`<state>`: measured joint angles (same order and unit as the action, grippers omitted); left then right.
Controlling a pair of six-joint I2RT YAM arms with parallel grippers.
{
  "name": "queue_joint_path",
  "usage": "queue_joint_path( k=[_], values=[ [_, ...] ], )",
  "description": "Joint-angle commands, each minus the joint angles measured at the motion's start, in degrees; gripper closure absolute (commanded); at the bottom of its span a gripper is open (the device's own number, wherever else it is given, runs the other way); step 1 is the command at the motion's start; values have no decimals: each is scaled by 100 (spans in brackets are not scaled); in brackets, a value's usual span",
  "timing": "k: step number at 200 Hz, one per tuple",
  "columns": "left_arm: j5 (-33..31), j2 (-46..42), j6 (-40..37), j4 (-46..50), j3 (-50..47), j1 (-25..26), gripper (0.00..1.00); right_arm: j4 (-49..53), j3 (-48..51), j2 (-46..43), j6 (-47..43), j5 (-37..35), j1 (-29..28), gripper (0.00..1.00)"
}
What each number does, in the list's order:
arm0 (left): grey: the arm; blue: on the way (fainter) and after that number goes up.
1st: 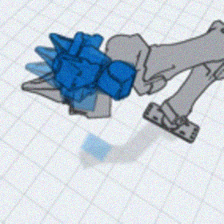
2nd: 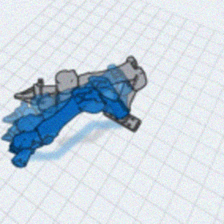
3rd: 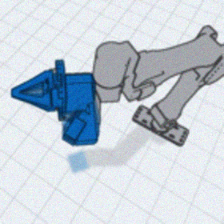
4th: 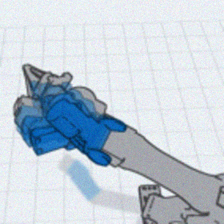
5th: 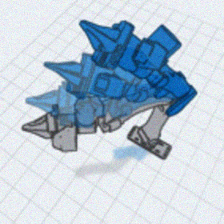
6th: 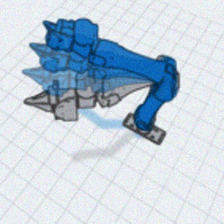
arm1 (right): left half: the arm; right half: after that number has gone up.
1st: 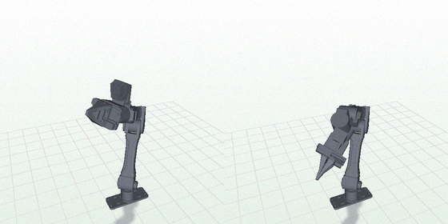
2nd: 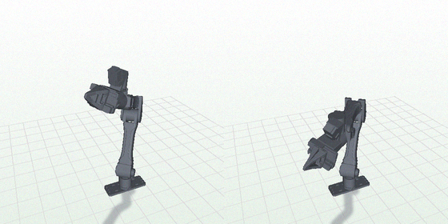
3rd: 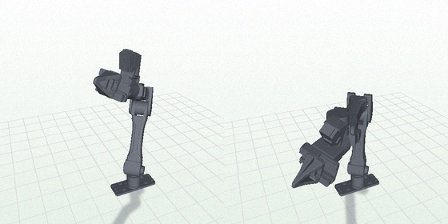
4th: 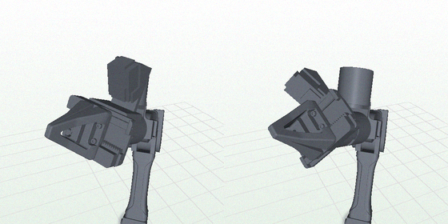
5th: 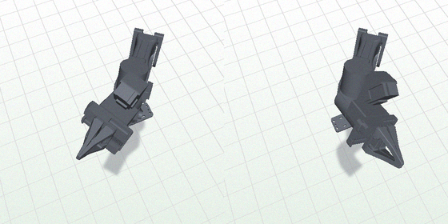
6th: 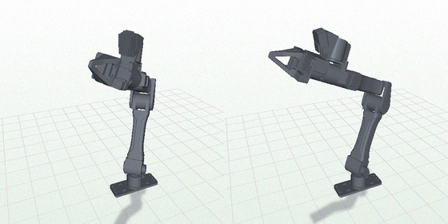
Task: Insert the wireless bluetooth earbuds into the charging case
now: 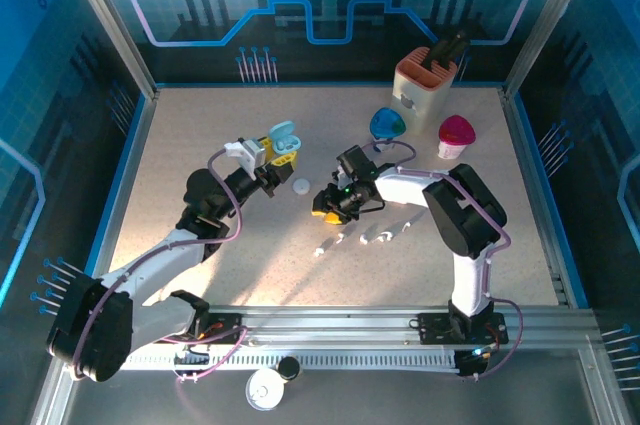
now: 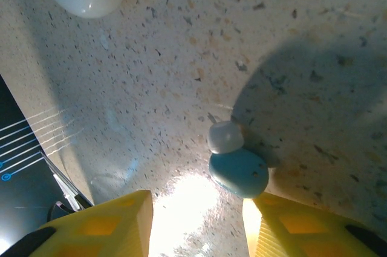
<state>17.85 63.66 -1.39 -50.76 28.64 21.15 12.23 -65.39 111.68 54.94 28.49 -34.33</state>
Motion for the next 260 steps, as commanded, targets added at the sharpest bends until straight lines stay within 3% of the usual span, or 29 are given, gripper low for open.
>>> queue_joint_path(
  k=[1, 122, 184, 260],
  values=[
    [149, -129, 84, -56, -69, -40, 61, -72, -176, 132, 79, -111, 82, 57],
    [164, -138, 99, -57, -119, -43, 61, 107, -582, 451, -116, -320, 181, 64],
    [193, -119, 121, -90, -148, -41, 61, 69, -623, 587, 12, -432, 188, 75],
    [255, -95, 119, -92, -145, -40, 61, 108, -860, 828, 44, -508, 190, 76]
  ],
)
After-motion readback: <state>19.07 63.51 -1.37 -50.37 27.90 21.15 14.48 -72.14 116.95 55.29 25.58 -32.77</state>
